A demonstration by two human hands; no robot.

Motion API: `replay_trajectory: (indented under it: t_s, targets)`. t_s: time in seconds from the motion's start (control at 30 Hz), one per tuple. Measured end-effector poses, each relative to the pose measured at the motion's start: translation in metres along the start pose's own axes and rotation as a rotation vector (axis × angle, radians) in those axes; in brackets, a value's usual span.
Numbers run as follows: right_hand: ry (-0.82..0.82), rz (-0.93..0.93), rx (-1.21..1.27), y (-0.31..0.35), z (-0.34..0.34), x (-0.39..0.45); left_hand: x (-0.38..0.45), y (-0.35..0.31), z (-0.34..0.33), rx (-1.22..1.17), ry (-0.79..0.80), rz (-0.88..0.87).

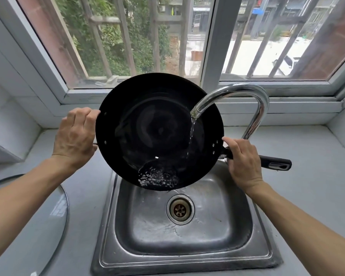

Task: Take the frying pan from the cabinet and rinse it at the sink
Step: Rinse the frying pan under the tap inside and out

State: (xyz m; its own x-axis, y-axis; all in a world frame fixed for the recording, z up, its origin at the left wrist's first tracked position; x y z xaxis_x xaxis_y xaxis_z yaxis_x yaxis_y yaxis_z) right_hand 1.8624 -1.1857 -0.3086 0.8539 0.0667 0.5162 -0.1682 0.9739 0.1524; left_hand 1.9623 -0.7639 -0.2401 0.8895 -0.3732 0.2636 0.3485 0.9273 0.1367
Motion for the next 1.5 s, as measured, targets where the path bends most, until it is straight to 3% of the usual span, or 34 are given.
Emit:
replay_trajectory:
  t_s: [1.17, 1.5]
  targets:
    - [0.354, 0.016, 0.279, 0.044, -0.043, -0.023, -0.052, 0.03, 0.053, 0.187, 0.382, -0.062]
    - [0.48, 0.039, 0.29, 0.023, -0.035, -0.047, -0.052, -0.006, 0.07, 0.222, 0.658, -0.067]
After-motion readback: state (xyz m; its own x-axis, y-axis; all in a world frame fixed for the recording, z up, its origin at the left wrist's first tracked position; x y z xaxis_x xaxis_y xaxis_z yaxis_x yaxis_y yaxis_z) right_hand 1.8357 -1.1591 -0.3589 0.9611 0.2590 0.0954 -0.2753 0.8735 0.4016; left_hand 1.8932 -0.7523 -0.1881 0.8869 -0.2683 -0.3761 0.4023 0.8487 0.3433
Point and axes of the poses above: each hand's wrist, its own x-axis towards the middle knuckle, its own z-axis out of the back of the hand, y = z × x, the point moved 3 cm from there along x, towards the middle knuckle, and after that the axes turned 7 degrees about y, right-handed, at the moved point
